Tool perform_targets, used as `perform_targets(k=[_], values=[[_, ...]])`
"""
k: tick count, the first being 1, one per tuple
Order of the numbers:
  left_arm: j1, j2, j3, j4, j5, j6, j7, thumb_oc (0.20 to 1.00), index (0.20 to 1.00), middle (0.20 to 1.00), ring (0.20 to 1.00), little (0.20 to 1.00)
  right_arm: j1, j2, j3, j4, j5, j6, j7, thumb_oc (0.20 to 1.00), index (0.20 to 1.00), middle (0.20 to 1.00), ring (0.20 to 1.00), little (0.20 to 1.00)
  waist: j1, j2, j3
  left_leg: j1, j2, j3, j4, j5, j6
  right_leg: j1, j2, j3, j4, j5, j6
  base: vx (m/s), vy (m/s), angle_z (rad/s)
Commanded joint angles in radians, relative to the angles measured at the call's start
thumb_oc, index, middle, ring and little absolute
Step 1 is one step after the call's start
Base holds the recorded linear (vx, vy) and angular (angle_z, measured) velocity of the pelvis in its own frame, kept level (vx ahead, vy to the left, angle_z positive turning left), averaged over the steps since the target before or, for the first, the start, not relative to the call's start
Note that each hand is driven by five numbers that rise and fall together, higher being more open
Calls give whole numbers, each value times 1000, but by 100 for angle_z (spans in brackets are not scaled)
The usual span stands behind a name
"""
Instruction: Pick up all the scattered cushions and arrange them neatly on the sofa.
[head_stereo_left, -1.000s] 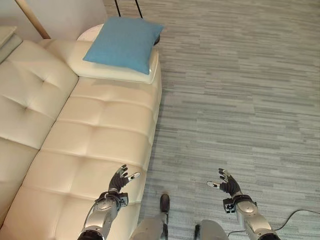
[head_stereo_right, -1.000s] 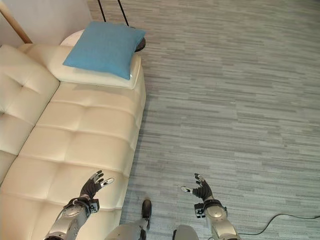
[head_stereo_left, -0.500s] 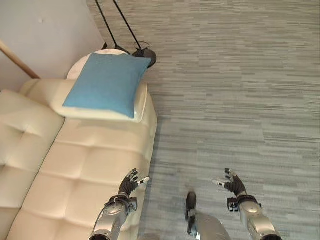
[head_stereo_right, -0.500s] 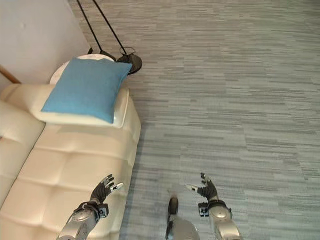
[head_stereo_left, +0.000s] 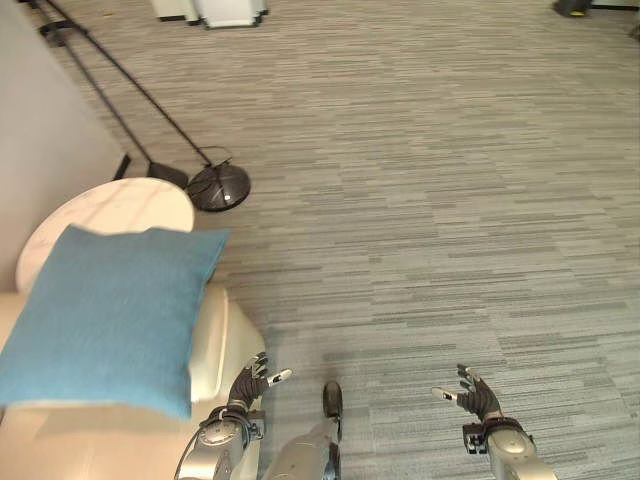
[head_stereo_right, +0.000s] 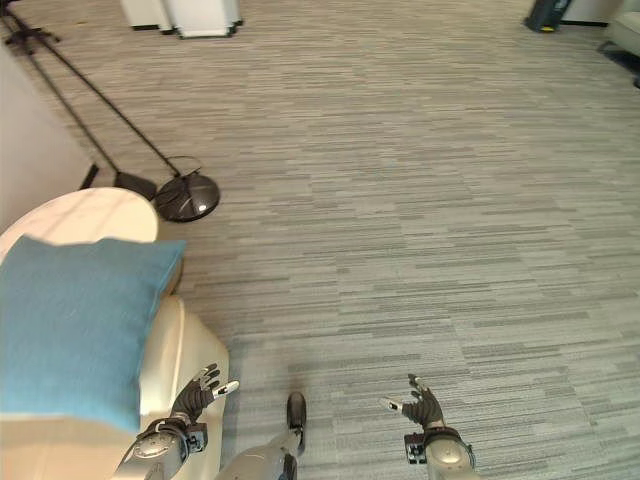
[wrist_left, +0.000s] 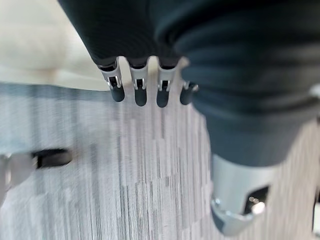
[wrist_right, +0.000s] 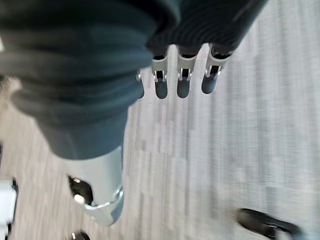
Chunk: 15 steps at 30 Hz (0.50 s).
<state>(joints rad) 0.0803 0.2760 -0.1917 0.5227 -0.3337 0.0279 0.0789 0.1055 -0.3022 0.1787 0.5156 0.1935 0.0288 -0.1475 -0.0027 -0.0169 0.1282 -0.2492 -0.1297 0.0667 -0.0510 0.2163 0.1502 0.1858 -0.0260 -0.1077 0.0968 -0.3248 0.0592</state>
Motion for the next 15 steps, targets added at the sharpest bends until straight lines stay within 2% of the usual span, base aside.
perform_targets(k=[1, 3, 4, 6, 7, 8, 10, 11, 12, 14, 15], values=[[-2, 25, 12, -45, 12, -29, -2, 1000, 1000, 1000, 1000, 1000, -38, -17, -18, -39, -34, -19, 18, 1000, 1000, 1000, 1000, 1000, 55, -4, 8, 50, 138, 19, 37, -145, -163, -84, -46, 3, -62, 175, 41, 107, 75, 22], [0, 32, 16, -47, 13, -25, -5, 1000, 1000, 1000, 1000, 1000, -42, -9, -11, -37, -44, -12, 29, 1000, 1000, 1000, 1000, 1000, 63, -20, -1, 65, 122, 16, 52, -182, -143, -99, -61, 7, -7, 183, 62, 156, 115, 12], [0, 33, 16, -48, 13, -25, -5, 1000, 1000, 1000, 1000, 1000, -42, -9, -11, -37, -44, -12, 29, 1000, 1000, 1000, 1000, 1000, 64, -21, -2, 64, 122, 17, 53, -183, -143, -101, -61, 7, -5, 182, 63, 146, 119, 27], [3, 36, 20, -49, 10, -24, -4, 1000, 1000, 1000, 1000, 1000, -39, -2, -7, -38, -51, -11, 37, 1000, 1000, 1000, 1000, 1000, 69, -23, -4, 83, 112, 12, 56, -206, -125, -131, -70, 2, 80, 188, 81, 118, 137, 38], [10, 37, 23, -54, 11, -19, -5, 1000, 1000, 1000, 1000, 1000, -32, 6, -4, -37, -59, -6, 43, 1000, 1000, 1000, 1000, 1000, 68, -23, 2, 113, 99, 8, 57, -223, -105, -186, -87, 2, 227, 239, 110, 107, 144, 37], [10, 37, 23, -54, 11, -19, -5, 1000, 1000, 1000, 1000, 1000, -33, 5, -4, -37, -59, -6, 43, 1000, 1000, 1000, 1000, 1000, 69, -21, -1, 108, 101, 8, 57, -222, -105, -190, -85, 2, 225, 243, 109, 117, 138, 30], [18, 34, 23, -62, 6, -18, -6, 1000, 1000, 1000, 1000, 1000, -28, 9, -3, -34, -65, 2, 49, 1000, 1000, 1000, 1000, 1000, 58, -16, 16, 150, 83, -6, 45, -233, -83, -236, -106, 6, 368, 361, 138, 113, 100, 18], [19, 37, 19, -61, 8, -18, -8, 1000, 1000, 1000, 1000, 1000, -21, 9, -6, -35, -66, 1, 48, 1000, 1000, 1000, 1000, 1000, 52, 0, 18, 167, 87, -19, 33, -233, -78, -260, -101, 12, 431, 392, 137, 263, 170, 37], [26, 34, 12, -81, 8, -20, -12, 1000, 1000, 1000, 1000, 1000, -9, 18, -9, -40, -63, -4, 44, 1000, 1000, 1000, 1000, 1000, 36, 39, 35, 231, 98, -62, -7, -238, -75, -375, -84, 21, 508, 352, 97, 268, 114, 51], [25, 31, 11, -83, 6, -22, -13, 1000, 1000, 1000, 1000, 1000, -10, 19, -9, -41, -60, -4, 45, 1000, 1000, 1000, 1000, 1000, 28, 38, 41, 242, 92, -77, -8, -239, -77, -381, -85, 19, 468, 334, 89, 187, 4, 45], [15, 28, 2, -84, 1, -27, -13, 1000, 1000, 1000, 1000, 1000, -23, 18, -7, -37, -50, -9, 40, 1000, 1000, 1000, 1000, 1000, 20, 38, 53, 248, 84, -106, 1, -246, -85, -397, -64, 38, 348, 295, 70, 108, -52, 51]])
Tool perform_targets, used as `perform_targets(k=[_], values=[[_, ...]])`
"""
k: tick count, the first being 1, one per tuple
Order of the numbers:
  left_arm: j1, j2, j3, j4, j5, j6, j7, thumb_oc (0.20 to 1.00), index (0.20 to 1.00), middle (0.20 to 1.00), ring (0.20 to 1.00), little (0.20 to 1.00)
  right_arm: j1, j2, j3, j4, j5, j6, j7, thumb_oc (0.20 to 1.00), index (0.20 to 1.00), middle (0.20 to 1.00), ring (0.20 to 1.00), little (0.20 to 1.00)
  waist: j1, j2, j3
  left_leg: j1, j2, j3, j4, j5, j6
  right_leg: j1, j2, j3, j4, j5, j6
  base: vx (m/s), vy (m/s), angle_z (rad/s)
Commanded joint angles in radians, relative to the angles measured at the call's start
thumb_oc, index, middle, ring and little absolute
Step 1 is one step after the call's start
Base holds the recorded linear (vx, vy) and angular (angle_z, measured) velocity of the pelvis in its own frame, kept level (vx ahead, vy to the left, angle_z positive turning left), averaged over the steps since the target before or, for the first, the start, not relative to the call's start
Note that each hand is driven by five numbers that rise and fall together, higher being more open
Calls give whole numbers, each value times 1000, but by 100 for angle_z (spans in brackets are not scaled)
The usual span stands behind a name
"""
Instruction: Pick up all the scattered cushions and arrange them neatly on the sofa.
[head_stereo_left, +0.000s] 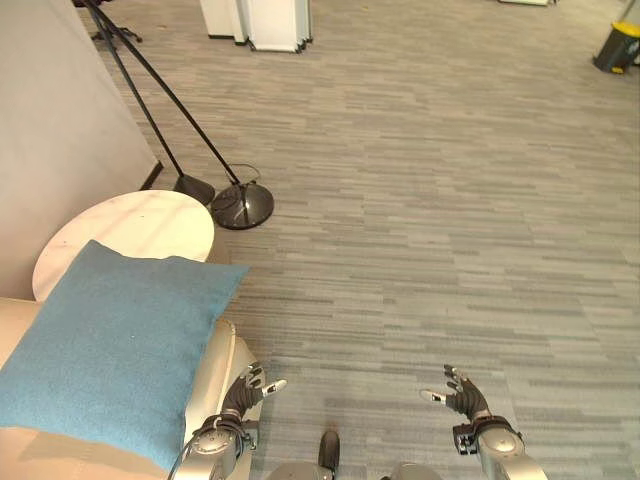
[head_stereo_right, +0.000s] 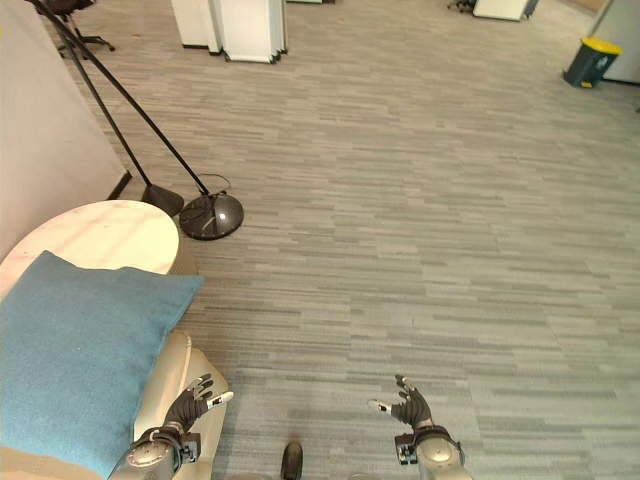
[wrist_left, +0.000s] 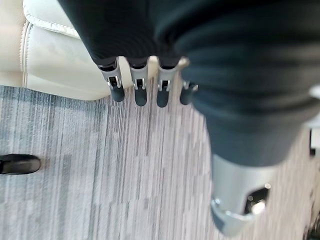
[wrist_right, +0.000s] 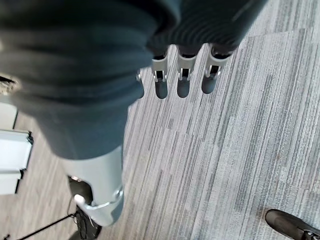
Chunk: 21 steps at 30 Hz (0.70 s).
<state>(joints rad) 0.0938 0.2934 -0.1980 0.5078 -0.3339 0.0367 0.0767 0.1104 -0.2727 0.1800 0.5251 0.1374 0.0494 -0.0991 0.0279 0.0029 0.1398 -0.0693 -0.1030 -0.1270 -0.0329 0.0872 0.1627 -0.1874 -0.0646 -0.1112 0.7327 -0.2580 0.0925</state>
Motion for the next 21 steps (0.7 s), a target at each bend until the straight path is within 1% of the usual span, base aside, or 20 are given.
perform_targets(k=[1, 2, 3, 5, 6, 7, 10, 12, 14, 15, 16, 17, 18, 19, 21], values=[[2, 10, 9, -69, 1, -36, -11, 1000, 1000, 1000, 1000, 1000, -29, -12, -8, -46, 6, -30, -8, 1000, 1000, 1000, 1000, 1000, -12, 19, 43, 70, 58, 85, -17, -118, -98, -20, -24, 39, -290, 228, 36, 185, -101, 65], [-6, 10, 0, -66, 2, -35, -8, 1000, 1000, 1000, 1000, 1000, -35, -14, -5, -47, 14, -32, -16, 1000, 1000, 1000, 1000, 1000, -24, 11, 49, 81, 47, 57, -11, -125, -102, -28, -1, 81, -415, 226, 32, 175, -104, 90], [-13, 8, -4, -60, 4, -38, -4, 1000, 1000, 1000, 1000, 1000, -39, -18, -1, -43, 16, -31, -22, 1000, 1000, 1000, 1000, 1000, -34, 6, 55, 94, 38, 27, -9, -133, -108, -41, 23, 133, -513, 235, 39, 213, -129, 102], [-35, 6, -13, -49, 0, -44, 4, 1000, 1000, 1000, 1000, 1000, -40, -24, 4, -41, 18, -29, -28, 1000, 1000, 1000, 1000, 1000, -45, -9, 57, 103, 19, -20, -6, -141, -118, -75, 51, 209, -616, 285, 51, 168, -127, 92], [-37, 5, -15, -52, -2, -47, 3, 1000, 1000, 1000, 1000, 1000, -38, -27, 6, -40, 17, -27, -26, 1000, 1000, 1000, 1000, 1000, -47, -11, 56, 110, 15, -39, -5, -149, -122, -78, 56, 213, -634, 296, 56, 210, -192, 110], [-39, 7, -24, -47, 11, -50, -9, 1000, 1000, 1000, 1000, 1000, -29, -32, 7, -43, 14, -29, -21, 1000, 1000, 1000, 1000, 1000, -48, -24, 41, 116, 2, -68, 10, -169, -125, -32, 38, 207, -682, 305, 41, 153, -139, 117], [-37, 4, -20, -42, 9, -51, -8, 1000, 1000, 1000, 1000, 1000, -29, -34, 11, -33, 14, -33, -16, 1000, 1000, 1000, 1000, 1000, -47, -27, 31, 123, 10, -79, 15, -178, -131, -18, 43, 209, -680, 306, 36, 176, -152, 121], [-29, 4, -3, -30, -14, -44, -3, 1000, 1000, 1000, 1000, 1000, -41, -53, 13, -27, 26, -41, -8, 1000, 1000, 1000, 1000, 1000, -33, -37, 10, 107, 40, -115, 80, -210, -161, 23, 45, 168, -688, 292, 11, 281, -301, 115], [-32, 2, 4, -13, -24, -40, 5, 1000, 1000, 1000, 1000, 1000, -42, -61, 5, -32, 36, -45, -13, 1000, 1000, 1000, 1000, 1000, -24, -44, 11, 80, 54, -121, 137, -221, -176, 51, 40, 130, -693, 263, -5, 180, -242, 74], [-31, -2, 8, -7, -37, -39, 10, 1000, 1000, 1000, 1000, 1000, -43, -69, -6, -32, 44, -48, -24, 1000, 1000, 1000, 1000, 1000, -23, -45, 26, 30, 56, -99, 220, -213, -188, 84, 24, 79, -700, 243, -17, 112, -157, 108], [-32, -5, 11, 1, -42, -38, 14, 1000, 1000, 1000, 1000, 1000, -41, -73, -14, -33, 48, -47, -29, 1000, 1000, 1000, 1000, 1000, -21, -45, 40, -8, 64, -48, 265, -205, -193, 105, 11, 51, -703, 231, -23, 55, -114, 173], [-37, -6, 14, 6, -45, -37, 16, 1000, 1000, 1000, 1000, 1000, -42, -74, -20, -35, 53, -47, -34, 1000, 1000, 1000, 1000, 1000, -25, -52, 45, -57, 69, 13, 310, -194, -190, 114, -2, 25, -709, 226, -24, 20, -78, 174], [-39, -3, 21, 11, -43, -38, 16, 1000, 1000, 1000, 1000, 1000, -43, -76, -26, -37, 60, -48, -40, 1000, 1000, 1000, 1000, 1000, -25, -54, 56, -88, 99, 106, 335, -196, -184, 137, -10, -7, -714, 210, -27, 74, -73, 190], [-33, 3, 28, 12, -41, -38, 12, 1000, 1000, 1000, 1000, 1000, -40, -75, -32, -38, 66, -45, -43, 1000, 1000, 1000, 1000, 1000, -25, -56, 57, -114, 129, 194, 304, -195, -174, 163, -18, -49, -729, 197, -26, 71, -49, 112], [-34, 3, 29, 12, -41, -37, 12, 1000, 1000, 1000, 1000, 1000, -40, -74, -32, -37, 66, -45, -43, 1000, 1000, 1000, 1000, 1000, -27, -58, 54, -117, 127, 192, 300, -189, -174, 159, -20, -51, -730, 199, -26, 128, 9, 93]])
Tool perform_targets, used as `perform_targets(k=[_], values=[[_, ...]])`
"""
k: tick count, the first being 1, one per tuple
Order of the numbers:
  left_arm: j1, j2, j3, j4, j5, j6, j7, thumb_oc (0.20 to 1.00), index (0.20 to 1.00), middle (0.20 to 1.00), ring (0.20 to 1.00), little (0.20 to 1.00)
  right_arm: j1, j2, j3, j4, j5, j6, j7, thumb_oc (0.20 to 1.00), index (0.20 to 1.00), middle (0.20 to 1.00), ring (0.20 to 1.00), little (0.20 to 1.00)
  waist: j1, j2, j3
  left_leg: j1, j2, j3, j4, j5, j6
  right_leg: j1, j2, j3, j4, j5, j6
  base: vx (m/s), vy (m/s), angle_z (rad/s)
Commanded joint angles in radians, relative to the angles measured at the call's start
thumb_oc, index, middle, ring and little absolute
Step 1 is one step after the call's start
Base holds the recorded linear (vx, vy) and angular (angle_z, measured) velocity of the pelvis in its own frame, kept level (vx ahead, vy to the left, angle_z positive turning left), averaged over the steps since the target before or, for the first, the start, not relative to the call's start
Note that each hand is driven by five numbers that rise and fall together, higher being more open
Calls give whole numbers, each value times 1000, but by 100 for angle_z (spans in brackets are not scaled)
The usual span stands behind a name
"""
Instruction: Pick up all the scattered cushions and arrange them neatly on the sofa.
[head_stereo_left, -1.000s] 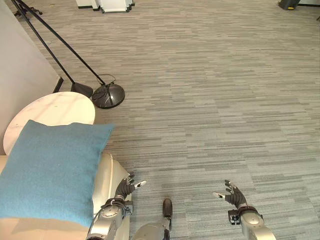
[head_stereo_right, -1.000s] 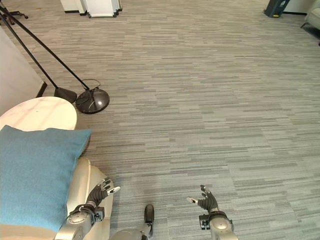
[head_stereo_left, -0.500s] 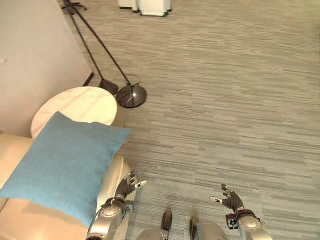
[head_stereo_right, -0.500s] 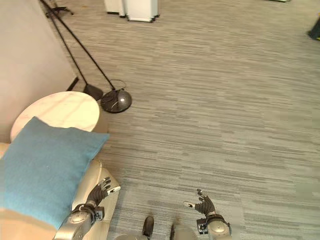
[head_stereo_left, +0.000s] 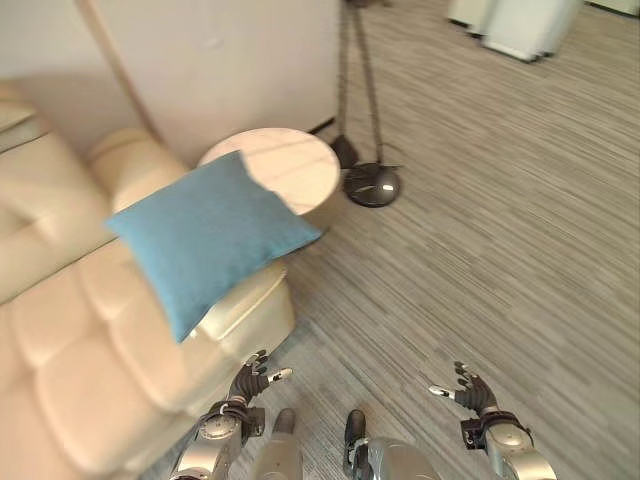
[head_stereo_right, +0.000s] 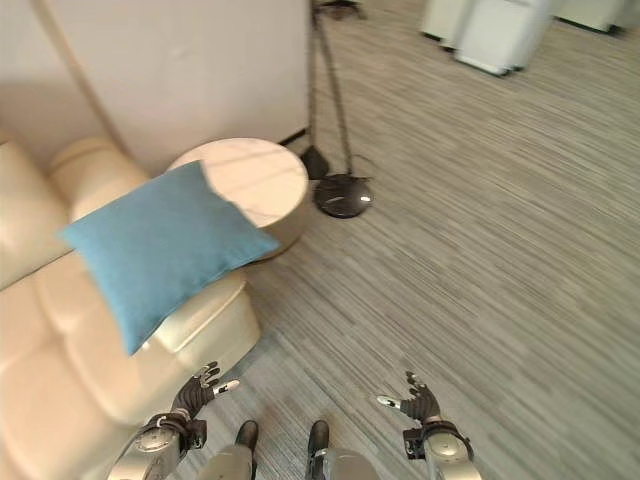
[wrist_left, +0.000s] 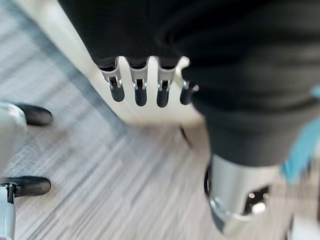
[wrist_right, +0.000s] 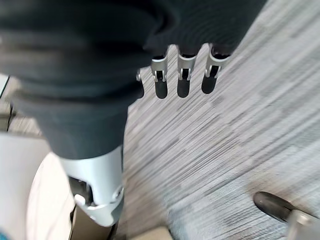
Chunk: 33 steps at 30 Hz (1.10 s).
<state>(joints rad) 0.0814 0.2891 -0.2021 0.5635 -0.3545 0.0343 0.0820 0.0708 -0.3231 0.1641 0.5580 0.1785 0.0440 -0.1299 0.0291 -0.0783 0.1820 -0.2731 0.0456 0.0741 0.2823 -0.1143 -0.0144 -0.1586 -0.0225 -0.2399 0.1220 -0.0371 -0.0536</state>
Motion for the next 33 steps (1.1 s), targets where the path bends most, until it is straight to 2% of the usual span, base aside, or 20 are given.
perform_targets(k=[1, 2, 3, 6, 7, 8, 11, 14, 15, 16, 17, 18, 20, 21, 22, 24, 28, 31, 32, 33], values=[[-10, 17, 49, -29, -1, -28, 3, 1000, 1000, 1000, 1000, 1000, -4, -29, -23, -75, 21, -36, -19, 1000, 1000, 1000, 1000, 1000, -16, 35, 3, 45, 6, 47, -131, 91, -5, 168, -62, 24, -134, -49, 124, 201, 36, 87], [-10, 17, 50, -29, -1, -28, 3, 1000, 1000, 1000, 1000, 1000, -4, -29, -22, -75, 21, -36, -19, 1000, 1000, 1000, 1000, 1000, -17, 35, 3, 46, 5, 46, -133, 92, -5, 168, -63, 23, -134, -50, 124, 350, 78, 92], [-6, 21, 68, -24, 4, -26, 11, 1000, 1000, 1000, 1000, 1000, -11, -33, -26, -83, 17, -33, -30, 1000, 1000, 1000, 1000, 1000, -5, 39, 6, -7, 21, 102, -201, 135, -15, 196, -60, -8, -141, -76, 124, 150, 41, 79], [0, 24, 88, -14, 6, -28, 21, 1000, 1000, 1000, 1000, 1000, -17, -36, -21, -88, 10, -32, -39, 1000, 1000, 1000, 1000, 1000, 15, 38, 5, -25, 25, 124, -259, 146, -34, 235, -64, -31, -141, -108, 131, 259, 73, 79], [15, 26, 99, -16, 1, -29, 21, 1000, 1000, 1000, 1000, 1000, -15, -35, -20, -95, 7, -31, -34, 1000, 1000, 1000, 1000, 1000, 19, 46, -6, 6, 30, 131, -308, 160, -33, 247, -62, -40, -135, -116, 138, 409, 216, 31], [33, 25, 114, -13, 0, -29, 22, 1000, 1000, 1000, 1000, 1000, -18, -27, -20, -105, -4, -30, -34, 1000, 1000, 1000, 1000, 1000, 28, 54, -31, 0, 27, 119, -295, 220, -24, 261, -64, -62, -129, -106, 140, 260, 199, 18], [45, 27, 125, -3, -4, -27, 22, 1000, 1000, 1000, 1000, 1000, -17, -15, -23, -107, -9, -23, -30, 1000, 1000, 1000, 1000, 1000, 34, 43, -44, 11, 10, 112, -277, 212, -11, 267, -86, -53, -97, -117, 146, 263, 170, 15], [47, 33, 142, 17, -9, -23, 31, 1000, 1000, 1000, 1000, 1000, -20, 9, -18, -103, -15, -20, -23, 1000, 1000, 1000, 1000, 1000, 44, 24, -49, 45, -18, 106, -253, 166, 21, 246, -127, -39, 41, -117, 167, 273, 195, 4], [49, 35, 146, 19, -12, -21, 33, 1000, 1000, 1000, 1000, 1000, -18, 14, -16, -106, -17, -15, -17, 1000, 1000, 1000, 1000, 1000, 43, 22, -49, 61, -27, 103, -253, 152, 32, 229, -141, -35, 97, -103, 175, 319, 254, 2], [52, 37, 149, 24, -13, -20, 34, 1000, 1000, 1000, 1000, 1000, -13, 18, -13, -112, -26, -12, -7, 1000, 1000, 1000, 1000, 1000, 36, 22, -46, 101, -50, 89, -259, 126, 58, 184, -170, -18, 224, -28, 194, 234, 180, 8], [52, 37, 149, 24, -13, -20, 34, 1000, 1000, 1000, 1000, 1000, -13, 18, -13, -112, -26, -12, -7, 1000, 1000, 1000, 1000, 1000, 36, 22, -46, 101, -51, 90, -259, 126, 58, 183, -171, -18, 226, -29, 194, 238, 171, 23], [49, 40, 149, 30, -11, -22, 35, 1000, 1000, 1000, 1000, 1000, -8, 20, -14, -111, -27, -15, -7, 1000, 1000, 1000, 1000, 1000, 30, 23, -44, 119, -61, 79, -264, 115, 67, 162, -174, 4, 273, 5, 203, 136, 87, 42], [47, 40, 148, 22, -12, -25, 38, 1000, 1000, 1000, 1000, 1000, -2, 28, -13, -111, -25, -14, -3, 1000, 1000, 1000, 1000, 1000, 19, 40, -40, 154, -59, 54, -283, 106, 74, 101, -151, 62, 328, 12, 186, 242, 85, 48], [45, 38, 152, 15, -18, -31, 40, 1000, 1000, 1000, 1000, 1000, -4, 34, -15, -107, -19, -15, 0, 1000, 1000, 1000, 1000, 1000, 7, 51, -33, 183, -61, 33, -297, 103, 69, 73, -139, 90, 281, -17, 176, 220, 27, 50], [45, 37, 152, 15, -18, -31, 40, 1000, 1000, 1000, 1000, 1000, -4, 34, -15, -106, -19, -15, 0, 1000, 1000, 1000, 1000, 1000, 8, 53, -35, 180, -59, 32, -297, 104, 69, 72, -137, 89, 277, -13, 175, 225, -9, 56], [34, 36, 149, 15, -28, -36, 43, 1000, 1000, 1000, 1000, 1000, -7, 35, -21, -103, -12, -18, -3, 1000, 1000, 1000, 1000, 1000, -5, 59, -30, 202, -54, 7, -313, 99, 60, 49, -119, 111, 186, -43, 165, 200, -47, 41], [14, 31, 156, 24, -44, -41, 55, 1000, 1000, 1000, 1000, 1000, -13, 35, -30, -91, -1, -13, -15, 1000, 1000, 1000, 1000, 1000, -30, 48, -18, 254, -66, -39, -336, 88, 46, -1, -84, 181, -7, 28, 188, 225, -96, 43], [1, 36, 160, 25, -44, -48, 60, 1000, 1000, 1000, 1000, 1000, -11, 33, -34, -88, -3, -12, -20, 1000, 1000, 1000, 1000, 1000, -50, 41, -3, 292, -70, -72, -340, 69, 35, -51, -74, 193, -92, 84, 203, 264, -161, 15], [-7, 37, 157, 31, -39, -53, 60, 1000, 1000, 1000, 1000, 1000, -9, 30, -34, -80, -3, -15, -18, 1000, 1000, 1000, 1000, 1000, -60, 33, -5, 315, -75, -98, -338, 50, 31, -44, -68, 218, -115, 91, 203, 240, -172, 7], [-7, 37, 157, 31, -39, -54, 60, 1000, 1000, 1000, 1000, 1000, -9, 30, -34, -80, -3, -15, -18, 1000, 1000, 1000, 1000, 1000, -61, 34, -3, 316, -75, -99, -337, 49, 31, -41, -68, 217, -116, 91, 203, 243, -189, 47]])
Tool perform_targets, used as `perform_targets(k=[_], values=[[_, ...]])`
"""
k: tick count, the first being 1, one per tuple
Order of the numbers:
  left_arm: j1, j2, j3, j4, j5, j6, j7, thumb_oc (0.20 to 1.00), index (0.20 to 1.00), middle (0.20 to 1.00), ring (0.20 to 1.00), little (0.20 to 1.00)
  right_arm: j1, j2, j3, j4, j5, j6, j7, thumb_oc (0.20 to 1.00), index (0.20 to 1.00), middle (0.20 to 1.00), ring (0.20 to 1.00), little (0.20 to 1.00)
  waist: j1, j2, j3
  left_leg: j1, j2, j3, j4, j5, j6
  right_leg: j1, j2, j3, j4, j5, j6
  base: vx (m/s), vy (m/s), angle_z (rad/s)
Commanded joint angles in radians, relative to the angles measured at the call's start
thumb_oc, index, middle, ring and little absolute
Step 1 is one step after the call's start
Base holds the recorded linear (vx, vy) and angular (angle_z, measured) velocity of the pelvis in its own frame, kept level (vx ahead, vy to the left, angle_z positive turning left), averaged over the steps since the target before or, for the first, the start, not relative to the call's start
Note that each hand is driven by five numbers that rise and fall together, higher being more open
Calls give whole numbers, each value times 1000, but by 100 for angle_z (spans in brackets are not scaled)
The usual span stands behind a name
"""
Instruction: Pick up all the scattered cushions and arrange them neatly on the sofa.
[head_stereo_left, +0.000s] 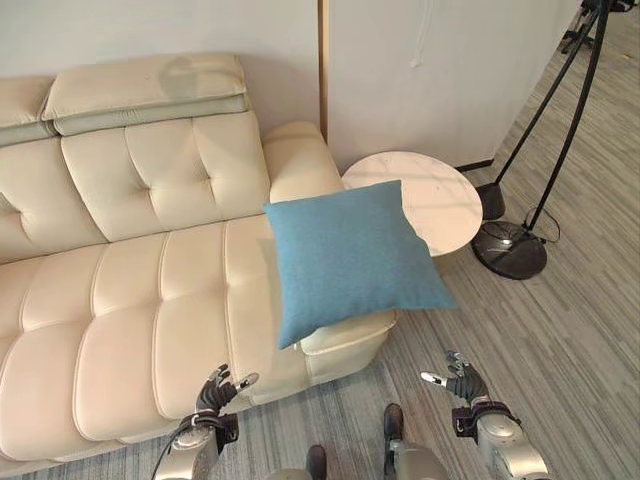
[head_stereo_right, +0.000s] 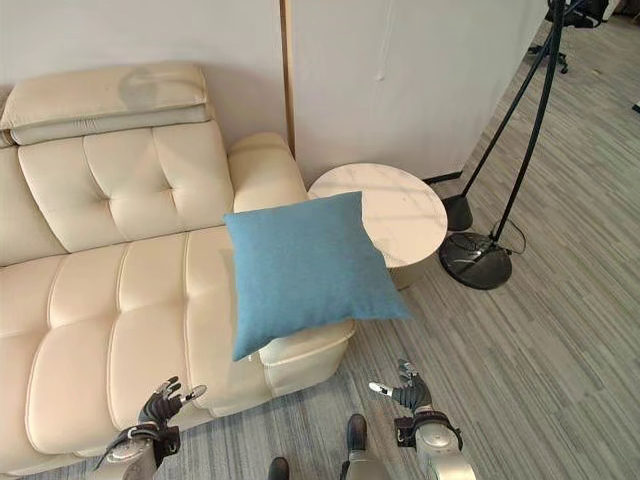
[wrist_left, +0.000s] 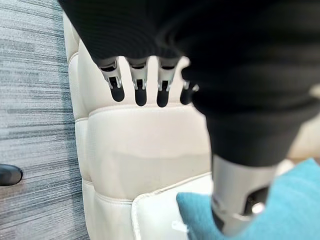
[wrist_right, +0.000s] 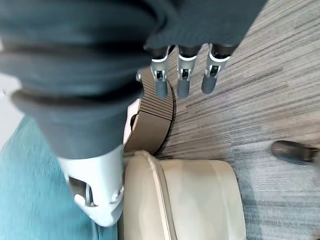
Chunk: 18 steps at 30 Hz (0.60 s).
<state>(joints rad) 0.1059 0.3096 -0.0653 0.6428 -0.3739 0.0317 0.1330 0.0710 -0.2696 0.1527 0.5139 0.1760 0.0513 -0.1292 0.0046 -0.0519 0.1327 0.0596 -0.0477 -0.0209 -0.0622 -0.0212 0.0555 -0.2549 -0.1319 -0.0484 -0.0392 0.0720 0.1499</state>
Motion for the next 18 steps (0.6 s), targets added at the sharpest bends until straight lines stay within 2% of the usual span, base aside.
perform_targets(k=[1, 5, 7, 8, 10, 11, 12, 13, 14, 15, 18], values=[[-27, 13, 23, -48, -17, -51, 6, 1000, 1000, 1000, 1000, 1000, -5, -23, -20, -30, -1, -23, -13, 1000, 1000, 1000, 1000, 1000, -39, 4, 41, -4, 21, -9, 6, -52, -44, 55, 45, 32, 55, -9, -6, 270, -221, 80], [-25, -8, 18, -20, -48, -47, 0, 1000, 1000, 1000, 1000, 1000, -7, -39, -4, -17, 4, -31, 9, 1000, 1000, 1000, 1000, 1000, -48, 2, 21, 22, 54, -25, 61, -105, -66, 95, 60, 29, 74, -25, -30, 241, -222, 35], [-33, -31, 5, -8, -85, -39, 3, 1000, 1000, 1000, 1000, 1000, -10, -53, -2, -17, 17, -29, 13, 1000, 1000, 1000, 1000, 1000, -52, 2, 30, -26, 60, -19, 179, -114, -87, 131, 58, 4, 78, -56, -53, 149, -215, 27], [-34, -31, 5, -7, -85, -40, 3, 1000, 1000, 1000, 1000, 1000, -10, -53, -2, -16, 17, -30, 13, 1000, 1000, 1000, 1000, 1000, -54, 3, 29, -30, 60, -21, 185, -117, -87, 130, 57, 3, 78, -56, -53, 51, -98, 56], [-44, -47, -10, -11, -108, -43, 0, 1000, 1000, 1000, 1000, 1000, -6, -64, -9, -23, 30, -31, 11, 1000, 1000, 1000, 1000, 1000, -54, 0, 39, -104, 74, 27, 245, -91, -98, 170, 41, -31, 62, -91, -70, 69, -69, 49], [-44, -47, -10, -11, -108, -43, 0, 1000, 1000, 1000, 1000, 1000, -6, -64, -9, -23, 30, -32, 12, 1000, 1000, 1000, 1000, 1000, -55, 0, 38, -106, 74, 26, 247, -92, -98, 170, 41, -32, 62, -91, -69, 99, -16, 46], [-42, -48, -18, -7, -98, -40, -7, 1000, 1000, 1000, 1000, 1000, -1, -69, -12, -13, 31, -30, 12, 1000, 1000, 1000, 1000, 1000, -53, 4, 36, -118, 88, 45, 210, -70, -98, 187, 39, -44, 52, -101, -70, 155, 31, 55], [-42, -48, -28, -5, -86, -33, -15, 1000, 1000, 1000, 1000, 1000, -1, -78, -17, -1, 28, -29, 7, 1000, 1000, 1000, 1000, 1000, -47, 10, 33, -160, 114, 62, 155, -9, -103, 205, 35, -63, 45, -112, -70, 208, 51, 54], [-45, -47, -30, -2, -81, -31, -15, 1000, 1000, 1000, 1000, 1000, -4, -81, -19, 6, 28, -28, 2, 1000, 1000, 1000, 1000, 1000, -42, 15, 33, -184, 125, 69, 126, 22, -105, 218, 37, -69, 40, -119, -71, 152, 45, 55], [-45, -47, -30, -2, -81, -31, -15, 1000, 1000, 1000, 1000, 1000, -4, -81, -18, 7, 28, -28, 2, 1000, 1000, 1000, 1000, 1000, -43, 14, 34, -181, 124, 69, 123, 23, -106, 219, 36, -70, 39, -119, -71, 101, 46, 41], [-45, -47, -25, 0, -82, -39, -1, 1000, 1000, 1000, 1000, 1000, -6, -89, -32, 15, 16, -28, -28, 1000, 1000, 1000, 1000, 1000, -24, 21, 44, -256, 145, 120, 52, 89, -122, 267, 36, -84, 21, -148, -67, 182, 175, 12]])
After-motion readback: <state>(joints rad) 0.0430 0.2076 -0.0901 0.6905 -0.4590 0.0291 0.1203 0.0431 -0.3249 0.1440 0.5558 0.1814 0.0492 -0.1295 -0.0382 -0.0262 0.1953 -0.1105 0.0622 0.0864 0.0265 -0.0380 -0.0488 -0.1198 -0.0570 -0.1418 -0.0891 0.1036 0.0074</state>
